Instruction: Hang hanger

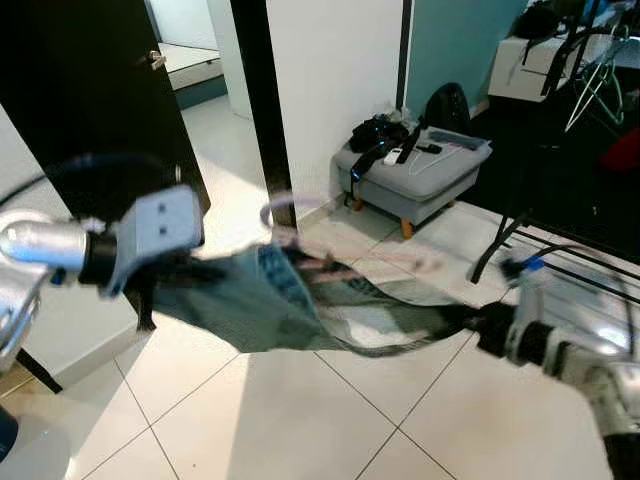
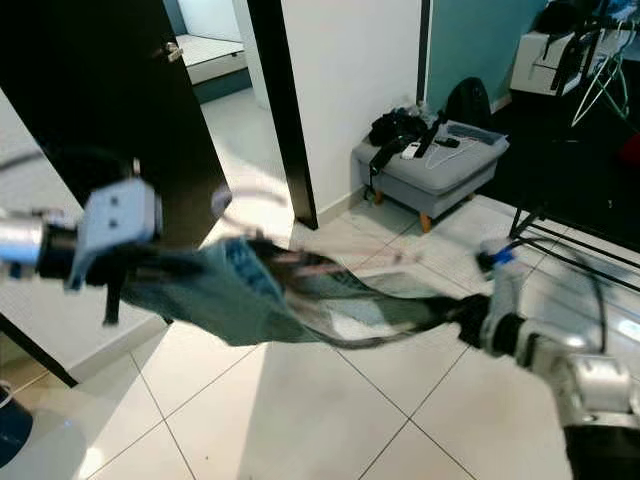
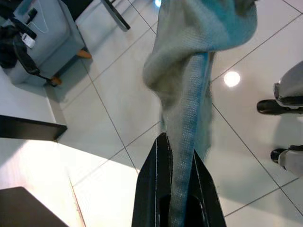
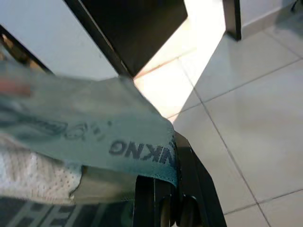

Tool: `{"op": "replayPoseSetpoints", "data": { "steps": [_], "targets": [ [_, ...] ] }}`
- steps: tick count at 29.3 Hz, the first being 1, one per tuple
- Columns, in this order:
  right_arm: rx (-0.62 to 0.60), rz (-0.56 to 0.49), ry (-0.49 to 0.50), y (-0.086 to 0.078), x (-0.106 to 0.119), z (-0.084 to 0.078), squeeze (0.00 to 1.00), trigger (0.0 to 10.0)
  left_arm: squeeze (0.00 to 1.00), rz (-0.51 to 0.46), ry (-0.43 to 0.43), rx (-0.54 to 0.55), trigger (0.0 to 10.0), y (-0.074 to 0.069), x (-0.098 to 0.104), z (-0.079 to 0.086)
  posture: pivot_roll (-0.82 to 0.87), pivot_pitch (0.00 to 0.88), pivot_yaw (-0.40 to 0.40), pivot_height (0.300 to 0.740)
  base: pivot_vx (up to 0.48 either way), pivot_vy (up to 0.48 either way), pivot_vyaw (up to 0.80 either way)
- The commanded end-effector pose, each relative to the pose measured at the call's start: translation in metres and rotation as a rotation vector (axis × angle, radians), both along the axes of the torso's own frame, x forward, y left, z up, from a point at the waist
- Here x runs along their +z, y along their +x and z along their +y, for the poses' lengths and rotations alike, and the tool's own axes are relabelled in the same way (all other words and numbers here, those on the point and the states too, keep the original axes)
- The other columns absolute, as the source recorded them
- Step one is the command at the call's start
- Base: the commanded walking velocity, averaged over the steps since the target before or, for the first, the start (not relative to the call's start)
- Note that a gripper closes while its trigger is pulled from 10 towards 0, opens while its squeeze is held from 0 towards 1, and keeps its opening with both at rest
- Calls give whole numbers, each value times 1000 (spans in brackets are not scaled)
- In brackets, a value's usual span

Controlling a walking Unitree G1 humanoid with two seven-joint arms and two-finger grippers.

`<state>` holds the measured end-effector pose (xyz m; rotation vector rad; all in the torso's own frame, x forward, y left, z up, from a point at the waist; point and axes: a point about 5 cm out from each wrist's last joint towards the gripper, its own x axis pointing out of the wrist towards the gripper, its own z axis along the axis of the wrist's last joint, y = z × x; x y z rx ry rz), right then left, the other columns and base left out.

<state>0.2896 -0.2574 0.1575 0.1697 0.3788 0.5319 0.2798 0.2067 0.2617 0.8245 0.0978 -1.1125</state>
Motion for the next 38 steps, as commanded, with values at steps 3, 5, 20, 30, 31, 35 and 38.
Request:
{"op": "replayPoseSetpoints", "data": {
  "steps": [3, 5, 20, 30, 31, 35, 38],
  "targets": [
    [-6, 22, 24, 2, -2, -1, 0, 0, 0, -2, -6, -27, 10000, -11, 5, 2, -75, 0, 77, 731, 0, 0, 0],
    [-13, 22, 24, 3, -2, -1, 0, 0, 0, 16, -43, -64, 10000, -17, 5, -3, -70, 0, 73, 731, 0, 0, 0],
    [-41, 40, 94, 9, 1, -1, 0, 0, 0, 41, -22, -123, 10000, -29, -13, -13, -73, 0, 64, 731, 0, 0, 0],
    [-111, 14, 188, 16, 15, -11, 0, 0, 0, 33, 79, -48, 10000, -24, -30, -5, -76, 0, 63, 731, 0, 0, 0],
    [-103, 6, 196, 16, 19, -10, 0, 0, 0, 29, 97, -28, 10000, -22, -32, -3, -76, 0, 63, 731, 0, 0, 0],
    [-80, -7, 205, 16, 25, -7, 0, 0, 0, 18, 115, 20, 10000, -18, -35, 1, -76, 0, 64, 731, 0, 0, 0],
    [-26, -17, 213, 14, 32, 4, 0, 0, 0, -21, 116, 109, 10000, -8, -36, 5, -82, 0, 69, 731, 0, 0, 0]
  ]
}}
